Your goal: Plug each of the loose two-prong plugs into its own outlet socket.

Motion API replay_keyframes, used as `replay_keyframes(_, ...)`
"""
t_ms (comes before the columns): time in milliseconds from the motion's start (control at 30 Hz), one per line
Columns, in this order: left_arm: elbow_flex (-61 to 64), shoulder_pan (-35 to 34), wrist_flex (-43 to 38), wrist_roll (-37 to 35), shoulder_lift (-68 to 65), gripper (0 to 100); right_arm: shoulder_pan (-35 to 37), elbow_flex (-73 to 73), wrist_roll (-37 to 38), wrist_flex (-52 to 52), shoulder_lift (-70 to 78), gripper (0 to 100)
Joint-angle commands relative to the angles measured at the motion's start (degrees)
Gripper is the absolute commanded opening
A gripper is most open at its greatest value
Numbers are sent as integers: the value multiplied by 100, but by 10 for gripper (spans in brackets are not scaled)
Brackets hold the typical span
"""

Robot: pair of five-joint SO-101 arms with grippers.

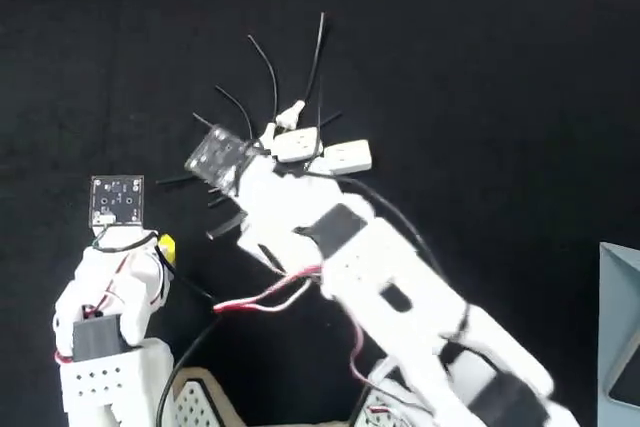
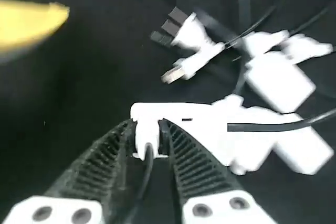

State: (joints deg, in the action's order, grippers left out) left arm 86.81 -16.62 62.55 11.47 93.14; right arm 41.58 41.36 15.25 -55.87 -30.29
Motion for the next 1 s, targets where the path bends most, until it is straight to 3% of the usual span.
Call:
replay_keyframes(0,-13,-48,-97,-18,44,188,-598,-787,-53,-114,-523,12)
replay_keyframes(133,-13,-48,-88,-18,44,188,-1275,-1270,-35,211,-127,12)
replay_keyframes(300,-13,-48,-88,-18,44,188,-1864,-1385,-35,1749,743,12)
replay_keyframes(633,66,-48,-123,-9,44,188,-2101,-1411,-79,4343,2360,12)
replay_keyframes(967,75,-48,-123,-9,44,188,-2725,-1411,-79,4765,2809,12)
